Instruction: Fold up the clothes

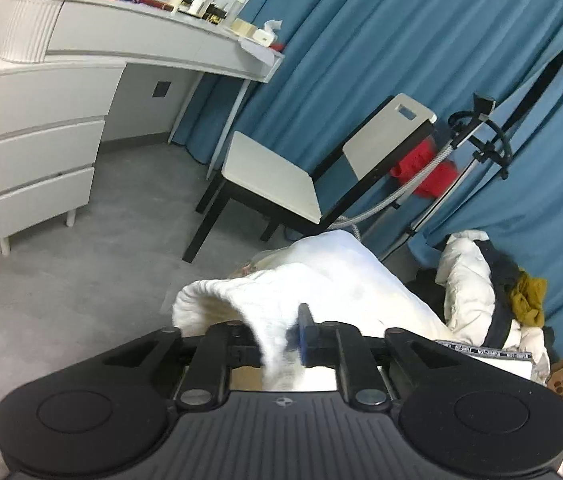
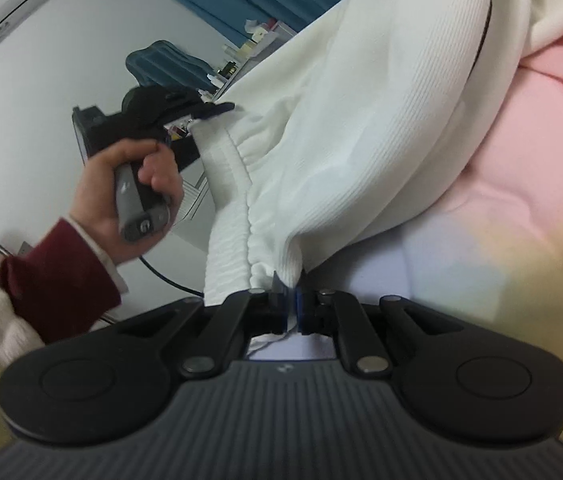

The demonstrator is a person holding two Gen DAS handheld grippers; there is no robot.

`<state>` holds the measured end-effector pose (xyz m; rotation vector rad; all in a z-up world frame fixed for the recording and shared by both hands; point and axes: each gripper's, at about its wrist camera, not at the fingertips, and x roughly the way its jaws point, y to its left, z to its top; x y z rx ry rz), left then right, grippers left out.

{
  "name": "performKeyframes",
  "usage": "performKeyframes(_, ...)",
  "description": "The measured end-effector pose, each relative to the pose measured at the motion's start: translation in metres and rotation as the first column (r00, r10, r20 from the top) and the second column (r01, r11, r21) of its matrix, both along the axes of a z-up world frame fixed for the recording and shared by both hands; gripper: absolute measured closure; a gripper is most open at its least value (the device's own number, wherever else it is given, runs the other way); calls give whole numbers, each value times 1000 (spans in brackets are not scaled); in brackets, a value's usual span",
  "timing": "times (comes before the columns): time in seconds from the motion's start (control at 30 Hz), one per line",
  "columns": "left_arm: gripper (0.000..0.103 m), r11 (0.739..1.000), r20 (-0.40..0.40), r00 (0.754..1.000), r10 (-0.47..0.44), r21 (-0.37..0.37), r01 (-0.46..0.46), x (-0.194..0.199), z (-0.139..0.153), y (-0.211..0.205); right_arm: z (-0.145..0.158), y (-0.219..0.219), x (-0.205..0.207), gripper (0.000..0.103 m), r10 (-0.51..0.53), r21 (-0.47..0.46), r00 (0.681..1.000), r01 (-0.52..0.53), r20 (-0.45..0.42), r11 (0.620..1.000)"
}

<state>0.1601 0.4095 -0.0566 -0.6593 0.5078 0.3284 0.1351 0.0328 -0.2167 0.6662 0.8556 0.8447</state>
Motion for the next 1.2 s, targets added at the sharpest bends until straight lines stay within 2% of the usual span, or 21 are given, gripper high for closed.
performKeyframes(0.07,72,1000,9,1000,-2,16,2,-15,3,1,6,-3,-4,93,-6,-21,1000,6,11,1000)
performKeyframes(0.1,61,1000,13,1000,-3,24,3,-23,5,1,9,-4,-7,91,-8,-32,1000,9,16,999)
performKeyframes(0.13,56,999,17,1000,-5,32,4,-31,7,2,13,-6,-12,86,-10,-44,1000,11,28,999)
performKeyframes(0.17,46,999,21,1000,-6,41,5,-39,8,2,15,-10,-18,83,-16,-61,999,18,42,998)
performKeyframes(0.2,34,997,26,999,-20,74,18,-50,14,-4,19,-13,-24,75,-31,-87,998,36,57,996)
performKeyframes(0.27,17,989,34,998,-51,143,46,-73,27,-15,27,-20,-34,55,-73,-136,994,84,84,987)
performKeyframes(0.3,15,985,42,997,-61,167,53,-84,34,-23,32,-24,-42,38,-96,-156,991,110,97,982)
performKeyframes(0.33,13,980,50,996,-70,191,59,-95,41,-32,36,-27,-47,28,-104,-170,989,122,109,978)
performKeyframes(0.37,10,975,58,995,-79,215,65,-106,49,-40,41,-30,-51,25,-112,-183,986,133,122,974)
performKeyframes(0.5,1,950,94,982,-162,283,130,-147,80,-87,70,-39,-70,25,-108,-246,968,165,228,955)
performKeyframes(0.7,1,915,133,937,-322,300,272,-210,105,-182,114,-83,-100,26,-120,-269,919,232,375,935)
performKeyframes(0.87,1,876,120,902,-416,322,361,-244,105,-259,146,-135,-115,26,-137,-291,853,317,503,903)
performKeyframes(1.0,1,856,128,884,-450,344,386,-254,101,-307,159,-171,-122,26,-149,-324,796,399,586,857)
performKeyframes(1.1,0,847,142,876,-461,364,387,-255,91,-332,157,-189,-123,26,-171,-323,753,461,636,826)
performKeyframes(1.17,0,834,132,870,-474,383,397,-249,81,-345,152,-197,-119,26,-192,-303,743,475,641,826)
performKeyframes(1.2,0,832,127,870,-477,385,400,-244,75,-348,148,-200,-115,22,-202,-292,742,478,639,829)
